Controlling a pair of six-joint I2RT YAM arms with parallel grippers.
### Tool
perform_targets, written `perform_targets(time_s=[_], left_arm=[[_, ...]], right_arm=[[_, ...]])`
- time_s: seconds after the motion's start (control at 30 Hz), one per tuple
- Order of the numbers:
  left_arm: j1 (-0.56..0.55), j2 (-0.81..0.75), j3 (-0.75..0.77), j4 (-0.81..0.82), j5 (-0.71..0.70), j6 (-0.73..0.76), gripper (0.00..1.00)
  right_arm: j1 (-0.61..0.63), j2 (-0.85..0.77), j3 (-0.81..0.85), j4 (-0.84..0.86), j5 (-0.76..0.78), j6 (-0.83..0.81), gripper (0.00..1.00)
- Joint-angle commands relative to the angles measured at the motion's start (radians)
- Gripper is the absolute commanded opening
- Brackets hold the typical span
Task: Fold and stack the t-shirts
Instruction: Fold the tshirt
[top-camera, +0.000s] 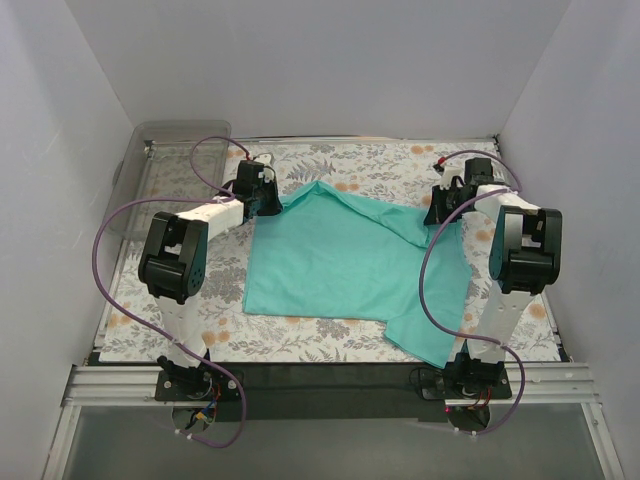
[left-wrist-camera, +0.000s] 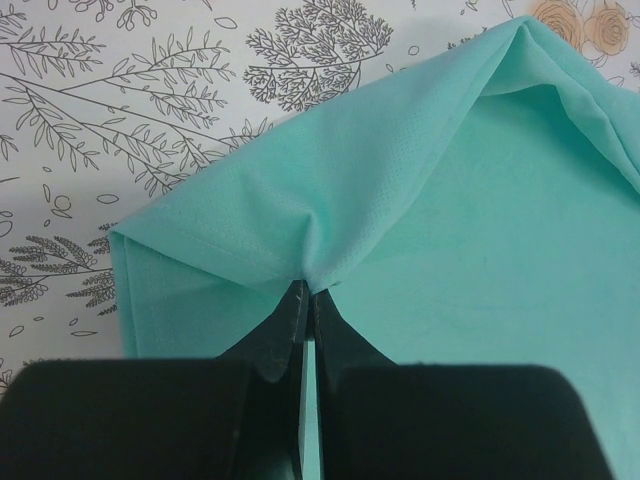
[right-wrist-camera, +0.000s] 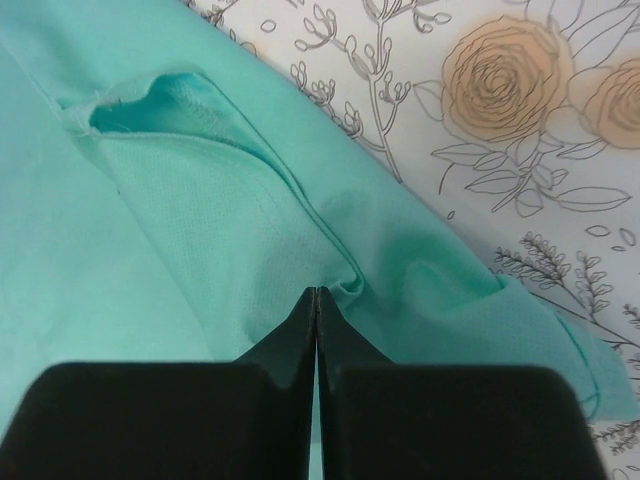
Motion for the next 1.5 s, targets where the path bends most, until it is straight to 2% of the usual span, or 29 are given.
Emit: perform_targets(time_s=[0.0, 0.4, 0.43, 0.53, 0.63, 1.03, 1.1, 1.2, 1.23, 1.3, 1.47], left_arm=[[0.014, -0.065, 0.009, 0.011, 0.013, 0.014, 0.0], [0.031, -0.069, 0.012, 0.014, 0.025, 0.005, 0.0], [0.033, -0.071, 0.015, 0.012, 0.028, 0.005, 0.0], [0.036, -0.068, 0.021, 0.012, 0.03, 0.007, 0.0], [0.037, -0.069, 0.026, 0.011, 0.033, 0.008, 0.0], [0.042, -0.063, 0.028, 0.011, 0.037, 0.008, 0.0], [0.042, -0.062, 0.031, 0.011, 0.042, 0.008, 0.0], [0.042, -0.06, 0.038, 0.011, 0.043, 0.01, 0.0], [0.042, -0.058, 0.04, 0.011, 0.043, 0.008, 0.0], [0.042, -0.058, 0.044, 0.009, 0.042, 0.008, 0.0], [0.045, -0.049, 0.063, 0.009, 0.028, 0.01, 0.0]], right_arm=[[0.0, -0.03, 0.067, 0.027, 0.023, 0.001, 0.01], [0.0, -0.116, 0.046, 0.048, 0.083, -0.009, 0.01], [0.0, -0.114, 0.042, 0.048, 0.082, -0.009, 0.13], [0.0, -0.097, 0.024, 0.047, 0.08, -0.008, 0.31], [0.0, -0.068, 0.019, 0.041, 0.076, -0.005, 0.34], [0.011, 0.012, 0.032, 0.012, 0.089, -0.009, 0.36], [0.011, 0.006, 0.029, 0.007, 0.091, -0.017, 0.35], [0.011, -0.004, 0.024, -0.001, 0.077, -0.019, 0.28], [0.011, -0.007, 0.022, -0.002, 0.068, -0.019, 0.15], [0.011, -0.02, 0.021, -0.004, 0.057, -0.016, 0.01], [0.008, -0.068, 0.07, -0.005, 0.057, -0.011, 0.01]])
